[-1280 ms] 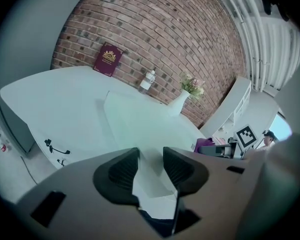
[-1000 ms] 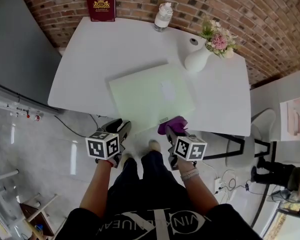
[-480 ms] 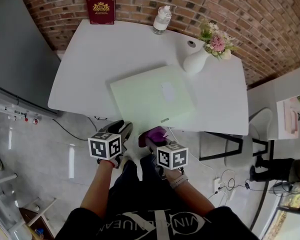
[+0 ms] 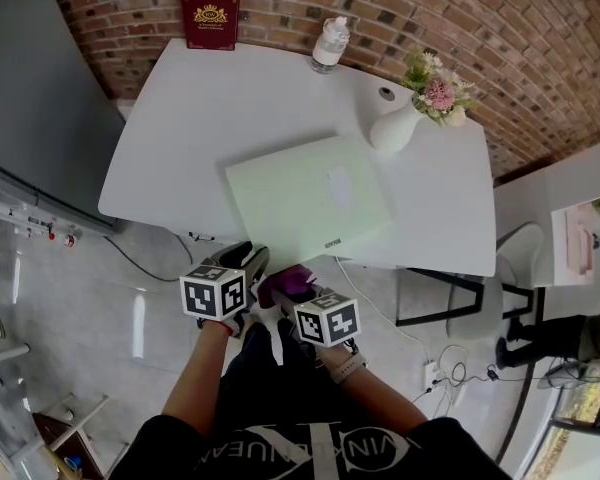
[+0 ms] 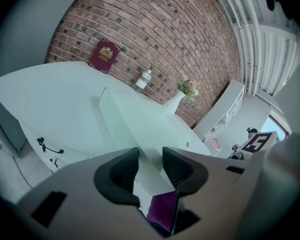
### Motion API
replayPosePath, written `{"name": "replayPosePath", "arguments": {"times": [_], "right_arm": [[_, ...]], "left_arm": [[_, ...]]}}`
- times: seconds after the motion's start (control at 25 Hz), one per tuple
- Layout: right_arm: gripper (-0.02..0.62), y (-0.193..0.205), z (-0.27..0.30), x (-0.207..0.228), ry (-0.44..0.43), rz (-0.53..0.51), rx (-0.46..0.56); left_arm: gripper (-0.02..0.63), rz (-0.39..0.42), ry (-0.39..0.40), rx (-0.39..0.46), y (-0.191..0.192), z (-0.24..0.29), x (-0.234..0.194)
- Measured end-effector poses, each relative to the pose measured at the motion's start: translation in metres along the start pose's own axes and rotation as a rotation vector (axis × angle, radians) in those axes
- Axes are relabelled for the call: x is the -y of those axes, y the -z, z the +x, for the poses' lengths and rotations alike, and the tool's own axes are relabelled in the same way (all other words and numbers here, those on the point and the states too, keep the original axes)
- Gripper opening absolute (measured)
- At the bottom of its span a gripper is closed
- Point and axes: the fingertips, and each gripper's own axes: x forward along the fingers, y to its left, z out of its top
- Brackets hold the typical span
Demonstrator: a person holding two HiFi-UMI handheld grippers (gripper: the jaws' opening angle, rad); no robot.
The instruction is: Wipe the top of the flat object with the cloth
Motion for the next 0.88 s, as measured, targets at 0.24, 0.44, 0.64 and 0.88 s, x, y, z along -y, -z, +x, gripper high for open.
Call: {"name": "replayPosePath", "arguments": {"times": [0.24,0.44,0.64,0.88], "right_arm": [[0.080,0.005,0.006,-0.016,-0.046,-0.067,-0.038],[0.080,0.006,0.005,-0.035,-0.180,-0.119,-0.023],[0.080,0.001,-0.030,-0.028,-0.288,-0.184,-0.011],[0.080,-0.091,-0.137,0.091,0.002,-0.223,0.263]], "left_arm": [[0.147,-0.012,0.011,-0.008,0.004,0.002,0.000],[0.147,-0.024,0.007,0.004,0.003,0.000,-0.003],[0.147,-0.054,0.013,0.011,-0.001,-0.002,-0.006],[0.147,-0.035,0.000,-0.006,-0.003,-0.004,-0.007]]}}
